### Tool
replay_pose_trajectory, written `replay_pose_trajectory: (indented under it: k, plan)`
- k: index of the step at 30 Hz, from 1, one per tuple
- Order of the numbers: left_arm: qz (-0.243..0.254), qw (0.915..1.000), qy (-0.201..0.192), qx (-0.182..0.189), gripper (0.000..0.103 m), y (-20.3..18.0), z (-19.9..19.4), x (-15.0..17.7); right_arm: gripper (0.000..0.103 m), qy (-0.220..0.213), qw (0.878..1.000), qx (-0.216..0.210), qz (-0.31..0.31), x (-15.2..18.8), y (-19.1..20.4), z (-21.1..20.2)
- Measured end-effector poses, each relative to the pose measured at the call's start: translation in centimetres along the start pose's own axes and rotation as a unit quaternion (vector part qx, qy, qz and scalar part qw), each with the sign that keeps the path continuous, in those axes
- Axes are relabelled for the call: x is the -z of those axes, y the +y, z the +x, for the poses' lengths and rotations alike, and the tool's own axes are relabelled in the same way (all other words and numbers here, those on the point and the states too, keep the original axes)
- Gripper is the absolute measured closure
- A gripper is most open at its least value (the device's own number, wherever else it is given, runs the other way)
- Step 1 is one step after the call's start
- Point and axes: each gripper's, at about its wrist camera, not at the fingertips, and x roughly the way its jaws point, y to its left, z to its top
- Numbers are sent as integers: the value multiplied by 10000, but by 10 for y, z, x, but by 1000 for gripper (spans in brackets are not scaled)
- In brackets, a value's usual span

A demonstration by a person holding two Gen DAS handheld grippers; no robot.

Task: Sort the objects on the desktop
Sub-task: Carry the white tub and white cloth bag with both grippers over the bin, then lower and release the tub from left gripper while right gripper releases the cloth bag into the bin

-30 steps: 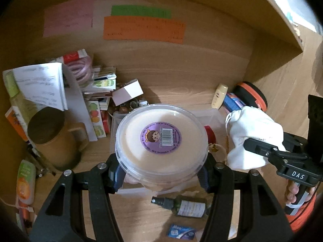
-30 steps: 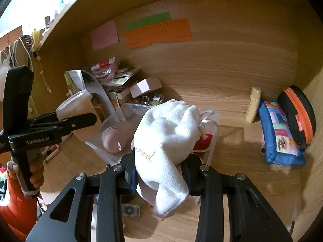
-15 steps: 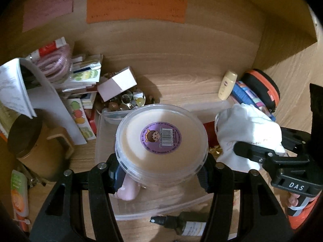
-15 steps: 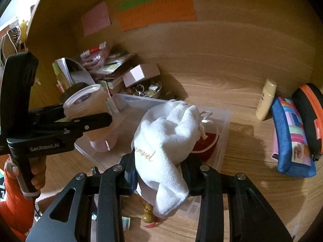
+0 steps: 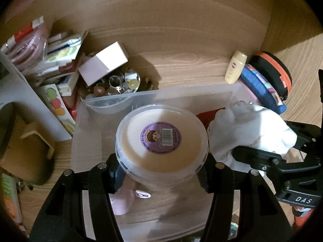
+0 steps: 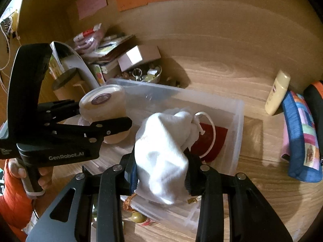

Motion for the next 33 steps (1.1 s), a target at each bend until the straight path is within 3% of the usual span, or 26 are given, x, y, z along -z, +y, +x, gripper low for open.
replay_pose_trajectory:
  k: [16,33]
  plan:
    - [97,9995,285,34,45,2,19,3,67,67,9988,351,-323,3,8,12]
    - [69,9993,358,117,43,3,23,2,37,-73,9961,653,-581,5,20,5]
